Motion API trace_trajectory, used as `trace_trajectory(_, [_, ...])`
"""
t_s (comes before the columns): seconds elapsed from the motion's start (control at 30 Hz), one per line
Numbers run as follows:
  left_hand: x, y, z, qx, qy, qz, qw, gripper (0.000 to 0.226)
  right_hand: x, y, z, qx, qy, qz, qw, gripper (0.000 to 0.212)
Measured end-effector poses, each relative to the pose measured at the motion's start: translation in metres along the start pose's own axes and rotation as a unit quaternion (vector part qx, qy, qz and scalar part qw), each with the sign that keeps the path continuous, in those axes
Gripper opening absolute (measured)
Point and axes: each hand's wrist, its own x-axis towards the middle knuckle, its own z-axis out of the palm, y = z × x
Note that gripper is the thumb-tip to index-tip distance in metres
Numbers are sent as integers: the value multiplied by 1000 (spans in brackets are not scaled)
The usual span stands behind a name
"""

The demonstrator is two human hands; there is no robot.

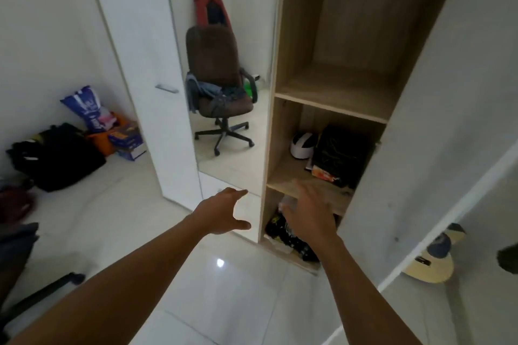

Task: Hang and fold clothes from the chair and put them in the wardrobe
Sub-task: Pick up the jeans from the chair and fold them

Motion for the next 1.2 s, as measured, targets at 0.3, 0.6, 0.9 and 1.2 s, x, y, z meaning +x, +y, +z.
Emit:
trace_trajectory(0.3, [-56,-220,-72,-35,91,-188,977,92,86,-186,131,-19,-108,-139,984,72])
trace_trajectory(0.6, [-154,-411,-141,-37,138,-353,925,95,134,-411,240,-9,-154,-303,941,73])
trace_trajectory(0.9, [-200,-539,-157,-70,175,-479,858,95,175,-564,342,3,-212,-411,887,73])
trace_trajectory(1.2, [-166,-625,-148,-148,225,-603,751,92,263,-666,448,-7,-295,-490,820,72])
